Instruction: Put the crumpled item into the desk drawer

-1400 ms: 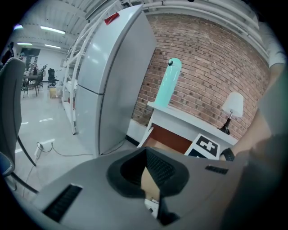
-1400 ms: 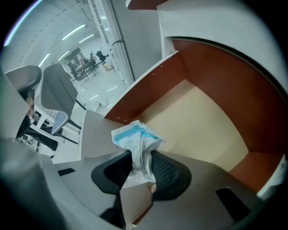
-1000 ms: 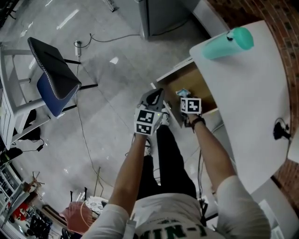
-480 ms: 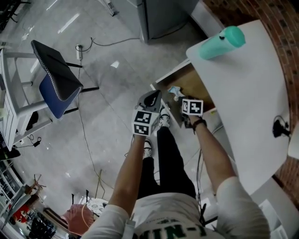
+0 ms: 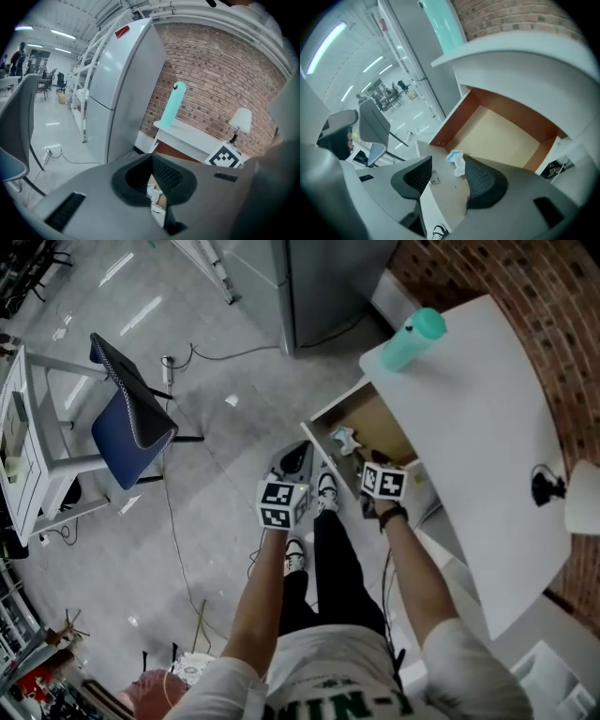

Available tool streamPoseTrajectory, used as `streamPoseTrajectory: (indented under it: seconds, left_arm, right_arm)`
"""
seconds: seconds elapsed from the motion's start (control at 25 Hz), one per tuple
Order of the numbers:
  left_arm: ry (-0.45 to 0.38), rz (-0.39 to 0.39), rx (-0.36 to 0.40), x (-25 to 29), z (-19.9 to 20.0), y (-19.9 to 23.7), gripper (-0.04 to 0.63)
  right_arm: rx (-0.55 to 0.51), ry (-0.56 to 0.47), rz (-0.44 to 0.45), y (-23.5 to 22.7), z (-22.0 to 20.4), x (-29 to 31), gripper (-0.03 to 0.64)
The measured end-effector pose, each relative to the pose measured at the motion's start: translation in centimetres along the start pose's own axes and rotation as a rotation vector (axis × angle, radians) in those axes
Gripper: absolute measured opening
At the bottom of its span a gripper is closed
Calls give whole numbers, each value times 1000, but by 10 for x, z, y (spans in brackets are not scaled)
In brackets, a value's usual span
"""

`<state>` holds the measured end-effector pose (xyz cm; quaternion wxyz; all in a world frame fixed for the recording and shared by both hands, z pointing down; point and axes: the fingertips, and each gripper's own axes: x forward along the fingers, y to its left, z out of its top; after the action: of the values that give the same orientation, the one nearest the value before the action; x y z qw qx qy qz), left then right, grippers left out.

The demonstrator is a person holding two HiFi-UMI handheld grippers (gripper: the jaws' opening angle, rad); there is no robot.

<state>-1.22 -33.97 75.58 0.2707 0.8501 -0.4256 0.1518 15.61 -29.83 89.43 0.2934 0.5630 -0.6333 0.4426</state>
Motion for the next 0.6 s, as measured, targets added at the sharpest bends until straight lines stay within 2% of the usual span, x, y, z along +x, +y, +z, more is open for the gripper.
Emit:
streamPoseTrajectory:
  seconds: [0.32,0.44,0.6]
  left_arm:
    - [-17,18,38,-62,29,-25,-5]
    - [-50,18,71,-82,52,-34,-6]
    - [-81,28,87,-128,71,-55,-5]
  right_arm:
    - [-73,-190,7,30,26,-99,198]
    - [-74,-278,32,45,45,-135,183]
    - [-94,-378,32,62,49,-198,146]
